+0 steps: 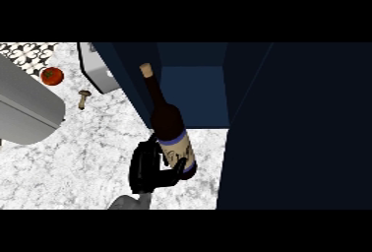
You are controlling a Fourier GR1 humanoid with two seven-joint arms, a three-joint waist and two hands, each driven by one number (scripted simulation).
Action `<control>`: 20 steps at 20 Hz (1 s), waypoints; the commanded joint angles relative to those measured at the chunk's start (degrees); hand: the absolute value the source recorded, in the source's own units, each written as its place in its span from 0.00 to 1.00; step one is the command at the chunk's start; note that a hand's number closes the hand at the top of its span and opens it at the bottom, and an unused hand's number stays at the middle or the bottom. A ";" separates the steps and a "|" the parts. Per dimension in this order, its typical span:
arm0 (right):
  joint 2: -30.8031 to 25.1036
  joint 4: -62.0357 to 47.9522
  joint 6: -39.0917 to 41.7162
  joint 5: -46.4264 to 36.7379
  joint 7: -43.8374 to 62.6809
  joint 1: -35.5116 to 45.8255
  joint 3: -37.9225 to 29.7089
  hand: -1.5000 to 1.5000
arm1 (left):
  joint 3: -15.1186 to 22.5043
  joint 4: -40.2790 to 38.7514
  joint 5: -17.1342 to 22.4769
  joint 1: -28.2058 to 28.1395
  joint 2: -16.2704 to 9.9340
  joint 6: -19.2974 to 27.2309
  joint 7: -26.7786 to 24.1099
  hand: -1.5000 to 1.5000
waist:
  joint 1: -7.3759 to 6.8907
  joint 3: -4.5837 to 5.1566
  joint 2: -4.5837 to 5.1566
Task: Pick up the wine, place it into the cabinet and close the cabinet
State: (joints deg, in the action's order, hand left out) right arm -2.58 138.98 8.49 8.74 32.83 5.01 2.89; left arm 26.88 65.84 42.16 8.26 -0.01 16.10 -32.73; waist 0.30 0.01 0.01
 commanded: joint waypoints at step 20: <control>-0.04 1.26 1.69 4.04 -1.55 -2.56 -0.68 0.00 | 2.68 -27.40 18.02 26.50 -0.01 0.78 -9.91 1.00 | 0.84 0.02 0.15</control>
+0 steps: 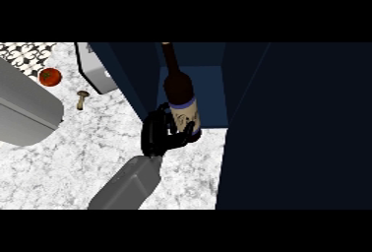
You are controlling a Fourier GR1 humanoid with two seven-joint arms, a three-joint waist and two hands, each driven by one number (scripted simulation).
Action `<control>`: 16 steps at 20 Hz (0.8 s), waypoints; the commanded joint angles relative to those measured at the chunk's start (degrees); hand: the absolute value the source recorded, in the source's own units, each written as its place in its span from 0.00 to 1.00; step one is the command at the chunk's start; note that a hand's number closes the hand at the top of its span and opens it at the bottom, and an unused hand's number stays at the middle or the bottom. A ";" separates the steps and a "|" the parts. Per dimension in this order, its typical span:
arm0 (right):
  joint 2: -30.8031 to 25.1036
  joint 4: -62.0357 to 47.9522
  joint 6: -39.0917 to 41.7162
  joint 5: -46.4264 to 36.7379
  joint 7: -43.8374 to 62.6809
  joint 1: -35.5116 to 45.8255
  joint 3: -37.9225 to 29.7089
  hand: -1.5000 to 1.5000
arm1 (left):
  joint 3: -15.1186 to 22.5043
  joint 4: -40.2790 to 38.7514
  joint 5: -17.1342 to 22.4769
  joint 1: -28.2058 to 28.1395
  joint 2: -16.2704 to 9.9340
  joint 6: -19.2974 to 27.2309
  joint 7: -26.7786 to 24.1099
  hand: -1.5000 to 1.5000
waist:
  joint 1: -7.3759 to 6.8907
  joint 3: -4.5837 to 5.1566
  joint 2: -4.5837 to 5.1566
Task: Pick up the wine, place it into the cabinet and close the cabinet
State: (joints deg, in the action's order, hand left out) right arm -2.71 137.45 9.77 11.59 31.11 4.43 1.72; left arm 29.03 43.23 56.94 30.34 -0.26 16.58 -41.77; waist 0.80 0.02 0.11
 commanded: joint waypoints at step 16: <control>1.93 1.31 -1.70 -2.16 -0.30 0.12 3.64 0.00 | -2.88 -16.36 10.92 20.60 0.26 1.46 1.69 1.00 | 0.95 0.03 0.22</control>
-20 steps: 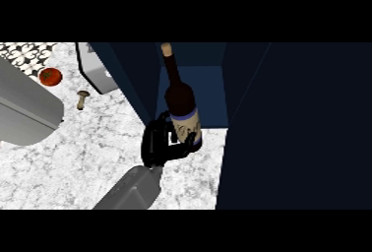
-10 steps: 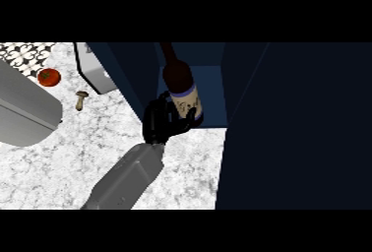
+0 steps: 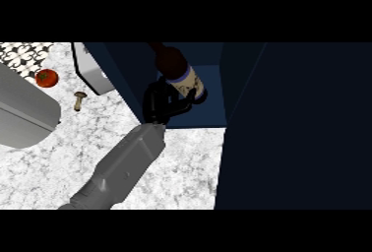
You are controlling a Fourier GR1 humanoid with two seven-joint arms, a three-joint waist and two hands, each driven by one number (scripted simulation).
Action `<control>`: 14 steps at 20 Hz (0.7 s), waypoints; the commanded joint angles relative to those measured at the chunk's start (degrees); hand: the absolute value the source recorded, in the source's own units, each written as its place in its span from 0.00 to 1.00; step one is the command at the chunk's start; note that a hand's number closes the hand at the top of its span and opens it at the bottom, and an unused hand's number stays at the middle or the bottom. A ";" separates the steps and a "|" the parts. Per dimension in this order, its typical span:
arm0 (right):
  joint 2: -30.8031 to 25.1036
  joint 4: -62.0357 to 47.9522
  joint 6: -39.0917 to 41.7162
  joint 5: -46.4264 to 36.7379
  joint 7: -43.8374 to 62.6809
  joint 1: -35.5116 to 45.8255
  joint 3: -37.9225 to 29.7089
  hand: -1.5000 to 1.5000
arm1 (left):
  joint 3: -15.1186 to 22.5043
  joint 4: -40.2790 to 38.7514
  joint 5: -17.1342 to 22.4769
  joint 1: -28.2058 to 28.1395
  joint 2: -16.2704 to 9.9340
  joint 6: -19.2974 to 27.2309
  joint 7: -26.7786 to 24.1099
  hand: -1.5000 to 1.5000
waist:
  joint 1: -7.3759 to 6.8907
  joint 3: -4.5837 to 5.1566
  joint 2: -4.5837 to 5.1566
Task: Pick up the wine, place it into the cabinet and close the cabinet
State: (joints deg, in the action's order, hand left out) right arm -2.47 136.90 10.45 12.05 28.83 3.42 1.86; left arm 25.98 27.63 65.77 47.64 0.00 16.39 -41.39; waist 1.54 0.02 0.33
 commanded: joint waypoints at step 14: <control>1.08 -2.19 -0.99 -1.49 0.35 3.60 2.38 0.00 | -1.03 -12.59 1.55 10.95 0.00 0.60 5.92 1.00 | 2.62 0.07 0.77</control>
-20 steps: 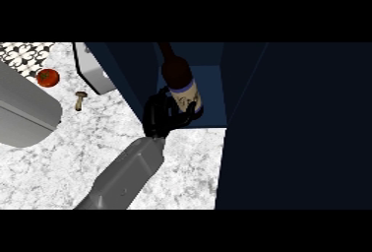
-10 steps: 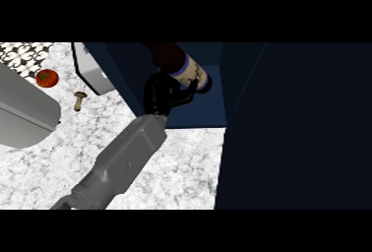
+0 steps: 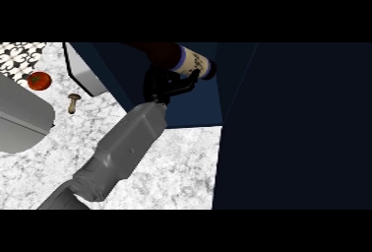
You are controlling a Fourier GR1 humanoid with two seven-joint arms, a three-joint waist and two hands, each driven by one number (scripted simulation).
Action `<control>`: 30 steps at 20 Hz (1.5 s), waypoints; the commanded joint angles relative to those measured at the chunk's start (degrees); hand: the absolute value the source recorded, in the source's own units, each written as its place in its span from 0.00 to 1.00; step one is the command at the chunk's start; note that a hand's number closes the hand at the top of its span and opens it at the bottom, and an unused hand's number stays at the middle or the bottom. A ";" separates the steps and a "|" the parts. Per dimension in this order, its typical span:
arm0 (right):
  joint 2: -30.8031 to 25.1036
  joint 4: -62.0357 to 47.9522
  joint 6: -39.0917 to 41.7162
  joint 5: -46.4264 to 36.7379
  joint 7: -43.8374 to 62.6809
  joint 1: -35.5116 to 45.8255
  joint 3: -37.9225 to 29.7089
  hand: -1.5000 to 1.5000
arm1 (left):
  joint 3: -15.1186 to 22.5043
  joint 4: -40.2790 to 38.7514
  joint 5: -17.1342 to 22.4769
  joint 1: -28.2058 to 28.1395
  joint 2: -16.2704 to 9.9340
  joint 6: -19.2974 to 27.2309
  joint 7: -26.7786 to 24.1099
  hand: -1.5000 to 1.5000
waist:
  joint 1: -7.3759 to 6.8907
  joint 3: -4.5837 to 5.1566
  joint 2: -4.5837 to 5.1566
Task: Pick up the wine, place it into the cabinet and close the cabinet
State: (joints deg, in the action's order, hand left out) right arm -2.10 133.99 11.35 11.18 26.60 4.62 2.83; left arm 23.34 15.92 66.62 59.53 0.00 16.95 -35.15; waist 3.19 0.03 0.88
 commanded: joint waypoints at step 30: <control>1.19 -1.70 -0.11 0.21 -0.03 3.76 3.35 0.00 | 10.75 7.16 16.90 -2.99 -0.04 8.11 -7.97 0.00 | 4.85 0.11 0.89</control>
State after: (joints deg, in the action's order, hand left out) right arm -1.53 131.88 12.00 12.27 25.95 7.94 5.00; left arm 33.35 22.74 81.13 54.80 -0.65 22.64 -41.85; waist 7.80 0.11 1.73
